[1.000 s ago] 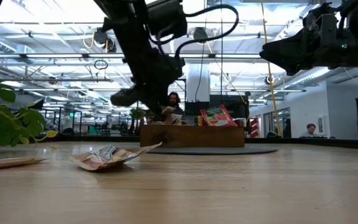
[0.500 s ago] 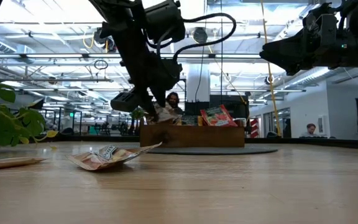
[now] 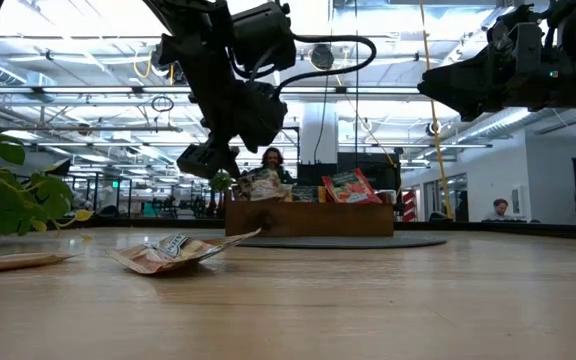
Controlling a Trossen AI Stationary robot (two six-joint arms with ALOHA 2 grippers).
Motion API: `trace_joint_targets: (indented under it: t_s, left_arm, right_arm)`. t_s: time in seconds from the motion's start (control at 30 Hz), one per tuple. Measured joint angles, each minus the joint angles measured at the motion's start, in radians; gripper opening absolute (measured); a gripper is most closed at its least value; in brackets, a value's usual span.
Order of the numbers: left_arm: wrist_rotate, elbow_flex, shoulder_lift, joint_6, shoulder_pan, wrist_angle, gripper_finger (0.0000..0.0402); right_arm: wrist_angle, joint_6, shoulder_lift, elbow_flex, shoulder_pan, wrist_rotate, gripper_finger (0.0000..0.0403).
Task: Pick & Place Tea
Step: Put the brown tea bag into the left section of the wooden organizer
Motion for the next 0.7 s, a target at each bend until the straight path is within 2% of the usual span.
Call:
trace_joint_targets:
  t_s: [0.1,0.23,0.5,0.7]
  left_arm:
    - [-0.009,0.000,0.000,-0.061,0.000,-0.002,0.0252]
    - [0.001,0.000,0.000,-0.215,-0.003,0.009,0.0253]
    - [0.247,0.022,-0.009,-0.699,0.013,0.023,0.0253]
    - [0.362,0.024,-0.009,-0.885,0.046,0.059,0.0226]
  right_arm:
    - [0.000,0.000,0.000,0.000,0.000,0.000,0.0155]
    - [0.000,0.000,0.000,0.000,0.000,0.000,0.0155]
    - [0.000,0.000,0.000,0.000,0.000,0.000,0.0155]
    - [-0.001,0.000,0.000,0.000,0.000,0.000,0.0155]
